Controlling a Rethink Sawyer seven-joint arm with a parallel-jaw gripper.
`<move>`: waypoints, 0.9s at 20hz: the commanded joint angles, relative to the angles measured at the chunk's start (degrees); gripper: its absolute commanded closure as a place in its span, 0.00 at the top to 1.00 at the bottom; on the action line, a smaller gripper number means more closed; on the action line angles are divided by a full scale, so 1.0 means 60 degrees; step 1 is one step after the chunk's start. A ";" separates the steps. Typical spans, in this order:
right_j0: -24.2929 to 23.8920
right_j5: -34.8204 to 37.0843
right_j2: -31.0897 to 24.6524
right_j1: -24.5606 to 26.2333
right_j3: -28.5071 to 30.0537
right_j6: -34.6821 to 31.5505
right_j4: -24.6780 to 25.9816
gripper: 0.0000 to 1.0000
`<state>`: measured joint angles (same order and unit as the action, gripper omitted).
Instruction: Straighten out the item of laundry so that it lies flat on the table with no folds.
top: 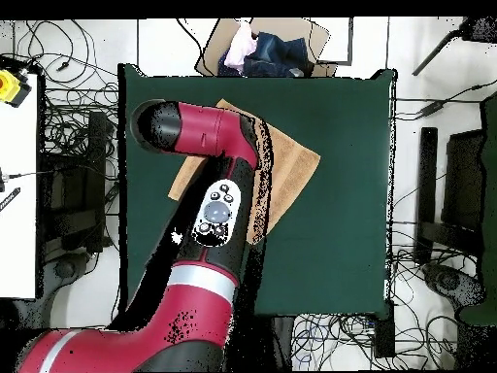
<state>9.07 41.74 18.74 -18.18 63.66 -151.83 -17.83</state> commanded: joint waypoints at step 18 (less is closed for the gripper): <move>-0.1291 0.0074 -0.2666 -0.1351 0.3341 0.0233 -0.0829 1.00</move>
<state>4.26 41.74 12.14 -24.53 71.67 -151.83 -19.90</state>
